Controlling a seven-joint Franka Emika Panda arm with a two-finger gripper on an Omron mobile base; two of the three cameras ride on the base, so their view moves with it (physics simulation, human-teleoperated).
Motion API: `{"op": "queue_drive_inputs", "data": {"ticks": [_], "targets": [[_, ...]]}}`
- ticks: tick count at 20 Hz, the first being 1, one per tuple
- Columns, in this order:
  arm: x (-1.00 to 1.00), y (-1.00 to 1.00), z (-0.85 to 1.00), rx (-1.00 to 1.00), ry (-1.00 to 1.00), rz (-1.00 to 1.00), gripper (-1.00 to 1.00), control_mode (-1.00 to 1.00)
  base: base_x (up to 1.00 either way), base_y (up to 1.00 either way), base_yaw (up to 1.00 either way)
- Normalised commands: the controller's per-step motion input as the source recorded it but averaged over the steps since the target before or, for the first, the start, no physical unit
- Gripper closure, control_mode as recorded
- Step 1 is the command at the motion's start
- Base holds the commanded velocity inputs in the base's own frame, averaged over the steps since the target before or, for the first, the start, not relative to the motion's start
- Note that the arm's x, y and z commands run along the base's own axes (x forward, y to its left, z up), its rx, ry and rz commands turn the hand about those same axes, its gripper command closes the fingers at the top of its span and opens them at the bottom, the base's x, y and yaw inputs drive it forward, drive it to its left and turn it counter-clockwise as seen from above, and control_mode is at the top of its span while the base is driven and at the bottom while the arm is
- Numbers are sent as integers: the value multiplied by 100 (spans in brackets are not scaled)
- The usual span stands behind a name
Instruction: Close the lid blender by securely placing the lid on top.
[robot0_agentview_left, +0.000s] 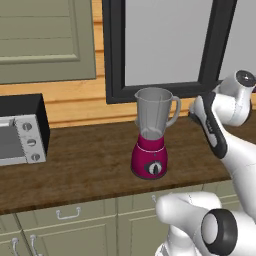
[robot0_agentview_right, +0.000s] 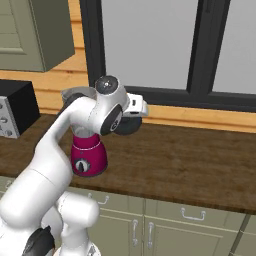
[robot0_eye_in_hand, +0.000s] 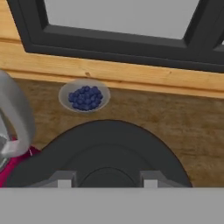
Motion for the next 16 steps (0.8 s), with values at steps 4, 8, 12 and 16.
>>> {"op": "queue_drive_inputs", "data": {"ticks": [4, 8, 12, 16], "targets": [[0, 9, 75, 0, -10, 0, 100, -100, 0, 0, 0], [-8, 15, 81, 2, -12, 0, 100, -100, 0, 0, 0], [-1, 31, 66, 0, -5, 1, 100, -100, 0, 0, 0], [0, 48, 53, 0, 0, 2, 100, -100, 0, 0, 0]]}}
